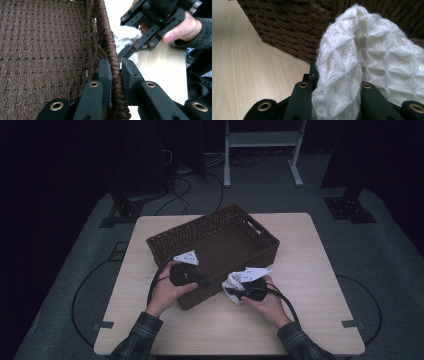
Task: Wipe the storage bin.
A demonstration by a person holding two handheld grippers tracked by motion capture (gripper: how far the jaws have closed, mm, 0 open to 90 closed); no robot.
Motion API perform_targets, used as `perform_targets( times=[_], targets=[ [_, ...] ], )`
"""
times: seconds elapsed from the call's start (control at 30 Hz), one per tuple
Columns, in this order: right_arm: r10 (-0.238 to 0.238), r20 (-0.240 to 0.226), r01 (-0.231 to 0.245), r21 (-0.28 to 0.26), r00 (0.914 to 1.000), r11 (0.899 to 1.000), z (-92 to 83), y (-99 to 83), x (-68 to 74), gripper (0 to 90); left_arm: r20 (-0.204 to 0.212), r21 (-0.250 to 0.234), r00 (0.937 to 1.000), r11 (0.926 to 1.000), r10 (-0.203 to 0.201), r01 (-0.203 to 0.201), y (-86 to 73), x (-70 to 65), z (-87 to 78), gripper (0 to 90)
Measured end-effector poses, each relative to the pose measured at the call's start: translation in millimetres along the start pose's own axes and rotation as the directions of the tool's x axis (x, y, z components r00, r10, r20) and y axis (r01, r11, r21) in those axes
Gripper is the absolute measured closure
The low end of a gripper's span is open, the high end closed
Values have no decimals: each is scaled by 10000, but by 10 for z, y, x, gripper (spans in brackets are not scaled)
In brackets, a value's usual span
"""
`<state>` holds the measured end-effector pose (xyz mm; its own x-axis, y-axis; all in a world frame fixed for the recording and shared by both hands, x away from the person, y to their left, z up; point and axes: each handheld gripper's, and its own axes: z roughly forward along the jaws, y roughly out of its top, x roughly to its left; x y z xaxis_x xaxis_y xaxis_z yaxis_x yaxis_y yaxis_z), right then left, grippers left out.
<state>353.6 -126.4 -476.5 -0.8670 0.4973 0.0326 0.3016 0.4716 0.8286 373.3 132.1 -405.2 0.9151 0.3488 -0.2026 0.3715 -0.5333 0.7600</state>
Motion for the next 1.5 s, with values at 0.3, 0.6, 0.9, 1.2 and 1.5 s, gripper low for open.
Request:
perform_targets(
  times=[0.3, 0.6, 0.9, 1.2, 1.5],
  targets=[
    [-226, -11, 226, -52, 9997, 9997, -14, 27, 69, 745, 8, -7, 10000, 10000, 13, -13, 0, 3, -1, 782],
    [-394, -321, 353, -1190, 9987, 9923, -242, 216, 222, 745, 20, -26, 10000, 10000, -20, 20, -1, 2, 1, 782],
    [-725, -289, 663, -1777, 9969, 9819, -348, 331, 320, 745, 20, 1, 10000, 10000, -19, 19, -1, 2, -1, 782],
    [-759, -319, 701, -1550, 9966, 9854, -233, 304, 341, 746, 15, -10, 10000, 10000, -39, 39, 0, 1, 2, 781],
    [-663, -504, 613, -950, 9965, 9936, -65, 213, 322, 746, 9, 26, 10000, 10000, -5, 5, 2, 3, 1, 781]
  ],
)
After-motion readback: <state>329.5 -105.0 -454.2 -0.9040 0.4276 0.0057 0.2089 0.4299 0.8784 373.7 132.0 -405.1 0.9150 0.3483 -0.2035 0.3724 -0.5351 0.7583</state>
